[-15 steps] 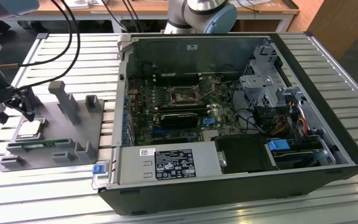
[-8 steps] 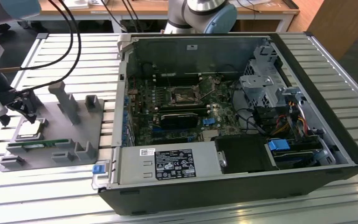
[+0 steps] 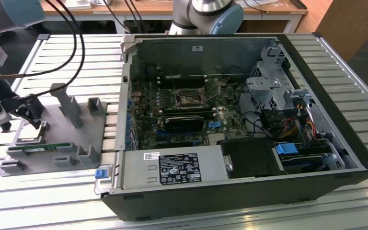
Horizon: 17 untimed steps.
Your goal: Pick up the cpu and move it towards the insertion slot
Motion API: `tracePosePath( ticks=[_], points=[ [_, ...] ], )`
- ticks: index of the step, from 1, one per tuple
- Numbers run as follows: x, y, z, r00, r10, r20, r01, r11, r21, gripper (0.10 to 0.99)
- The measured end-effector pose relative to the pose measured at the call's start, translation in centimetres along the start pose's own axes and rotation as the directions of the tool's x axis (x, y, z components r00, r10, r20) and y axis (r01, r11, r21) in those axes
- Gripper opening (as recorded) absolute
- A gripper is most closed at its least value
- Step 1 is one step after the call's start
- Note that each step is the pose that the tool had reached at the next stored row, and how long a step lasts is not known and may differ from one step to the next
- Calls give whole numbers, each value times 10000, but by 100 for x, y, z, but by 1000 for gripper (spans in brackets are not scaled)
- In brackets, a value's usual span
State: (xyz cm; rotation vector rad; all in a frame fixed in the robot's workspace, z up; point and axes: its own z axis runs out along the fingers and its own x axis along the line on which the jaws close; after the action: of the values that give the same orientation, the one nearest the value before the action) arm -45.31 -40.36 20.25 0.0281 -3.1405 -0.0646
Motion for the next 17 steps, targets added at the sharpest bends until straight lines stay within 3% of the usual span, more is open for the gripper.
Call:
tracePosePath(
  ticks=[17],
  points=[
    [-3,8,166,9999,118,6,-118,9999,-1,718]
  ],
)
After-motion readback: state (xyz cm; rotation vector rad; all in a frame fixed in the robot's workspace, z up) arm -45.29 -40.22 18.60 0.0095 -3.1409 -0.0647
